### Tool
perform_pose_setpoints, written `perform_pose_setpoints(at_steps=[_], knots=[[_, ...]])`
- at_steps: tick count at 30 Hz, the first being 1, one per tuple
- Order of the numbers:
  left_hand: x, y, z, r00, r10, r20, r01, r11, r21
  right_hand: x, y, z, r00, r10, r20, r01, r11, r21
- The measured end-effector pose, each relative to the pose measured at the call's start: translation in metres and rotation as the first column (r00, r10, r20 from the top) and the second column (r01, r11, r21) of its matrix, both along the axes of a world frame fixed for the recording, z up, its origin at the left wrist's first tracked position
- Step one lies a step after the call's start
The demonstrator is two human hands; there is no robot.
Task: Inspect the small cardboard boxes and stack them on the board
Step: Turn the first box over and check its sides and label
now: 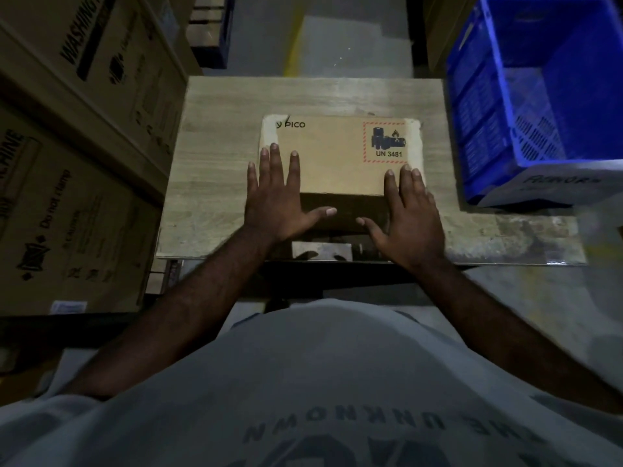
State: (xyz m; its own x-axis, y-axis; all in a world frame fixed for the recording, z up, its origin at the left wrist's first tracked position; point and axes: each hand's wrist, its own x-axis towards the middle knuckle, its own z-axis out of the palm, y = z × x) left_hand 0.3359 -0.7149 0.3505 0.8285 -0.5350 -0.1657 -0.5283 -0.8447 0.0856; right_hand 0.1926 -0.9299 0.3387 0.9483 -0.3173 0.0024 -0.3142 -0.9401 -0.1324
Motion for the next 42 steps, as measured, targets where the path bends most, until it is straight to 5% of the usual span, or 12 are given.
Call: perform_pose_setpoints(at_steps=[17,23,31,42], knots=[[0.003,0.0,0.012,1.0,-0.026,-0.008,0.027,0.999,0.038,0.008,-0.004,0.018,0.999,0.026,0.035,-0.023,0.996,-0.088],[0.039,-0.009,0.025,0.987,-0.009,0.161,0.017,0.999,-0.049,0.052,-0.017,0.029,0.999,0.004,0.052,-0.003,1.0,-0.004],[0.069,-0.031,0.021,0.998,0.051,-0.039,-0.051,0.998,-0.019,0.096,-0.036,0.042,0.997,-0.074,-0.018,0.075,0.993,0.09],[0.066,-0.029,0.011,0.998,0.054,-0.023,-0.056,0.996,-0.071,0.095,-0.037,0.032,0.998,-0.061,0.004,0.06,0.993,0.097]])
